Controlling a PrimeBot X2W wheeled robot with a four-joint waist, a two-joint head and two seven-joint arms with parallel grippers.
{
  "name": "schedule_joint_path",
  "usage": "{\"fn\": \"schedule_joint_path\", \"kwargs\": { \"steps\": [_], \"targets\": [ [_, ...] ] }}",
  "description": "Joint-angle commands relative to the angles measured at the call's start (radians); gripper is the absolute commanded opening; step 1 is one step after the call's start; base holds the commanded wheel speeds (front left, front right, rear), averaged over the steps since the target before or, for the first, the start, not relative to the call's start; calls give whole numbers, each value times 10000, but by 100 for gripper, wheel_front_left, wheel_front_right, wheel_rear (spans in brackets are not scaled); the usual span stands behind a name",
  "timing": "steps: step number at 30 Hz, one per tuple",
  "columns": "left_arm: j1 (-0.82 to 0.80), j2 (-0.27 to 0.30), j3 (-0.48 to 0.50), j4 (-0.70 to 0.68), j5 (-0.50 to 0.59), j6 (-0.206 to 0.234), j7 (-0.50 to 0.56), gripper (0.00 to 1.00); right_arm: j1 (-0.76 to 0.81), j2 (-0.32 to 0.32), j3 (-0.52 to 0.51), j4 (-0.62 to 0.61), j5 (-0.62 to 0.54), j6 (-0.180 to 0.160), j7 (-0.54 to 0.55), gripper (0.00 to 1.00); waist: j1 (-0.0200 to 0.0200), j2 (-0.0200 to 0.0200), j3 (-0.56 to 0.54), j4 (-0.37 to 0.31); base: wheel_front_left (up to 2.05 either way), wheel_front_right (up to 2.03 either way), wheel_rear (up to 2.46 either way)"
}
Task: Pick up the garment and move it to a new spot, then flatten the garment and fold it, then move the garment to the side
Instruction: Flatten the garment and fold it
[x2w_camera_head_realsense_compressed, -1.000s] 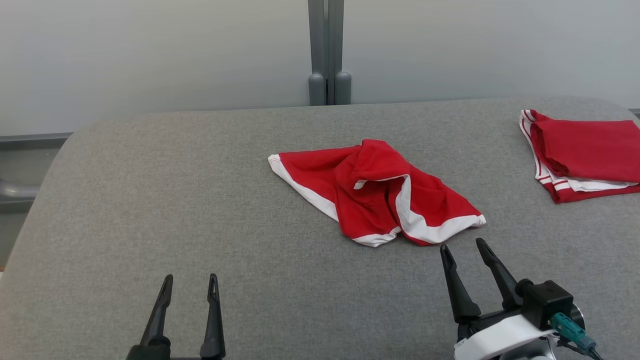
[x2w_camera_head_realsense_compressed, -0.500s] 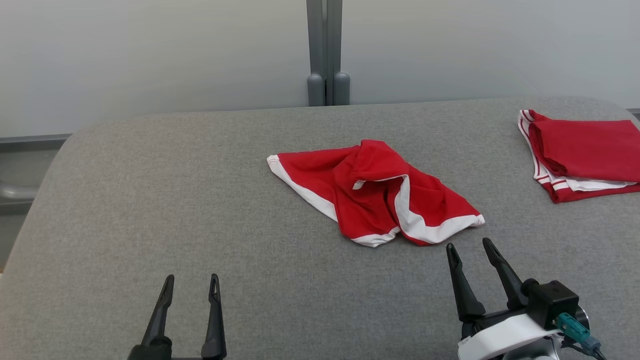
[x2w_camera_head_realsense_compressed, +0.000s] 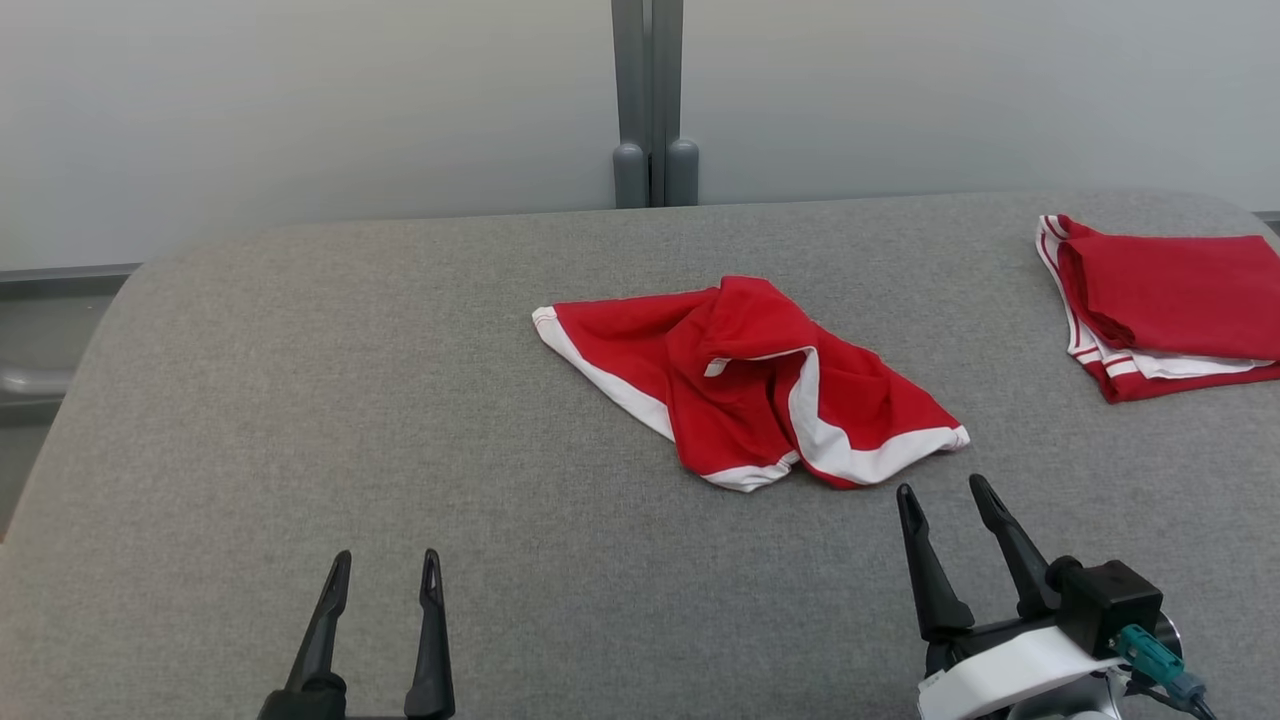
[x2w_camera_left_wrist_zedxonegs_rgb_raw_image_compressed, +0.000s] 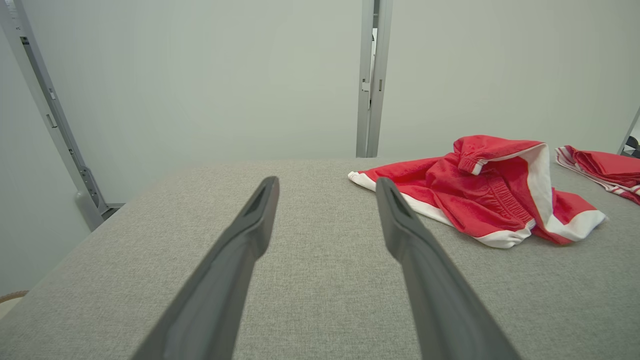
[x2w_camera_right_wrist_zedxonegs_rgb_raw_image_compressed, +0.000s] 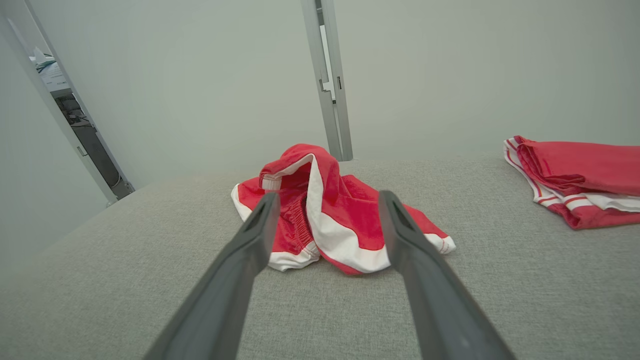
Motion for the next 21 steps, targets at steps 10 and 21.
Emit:
{"fn": "schedule_joint_path", "kwargs": {
  "steps": [10, 21],
  "targets": [
    [-210, 2, -228, 294, -97, -208, -11, 100, -28, 7, 8, -32, 86, 4, 2, 100, 0, -1, 216, -77, 0, 0, 0],
    [-1941, 8, -1349, 1682, -1291, -1485, -11, 100, -462, -121, -18, -171, 8, 4, 2, 100, 0, -1, 1046, -649, 0, 0, 0]
  ]
}}
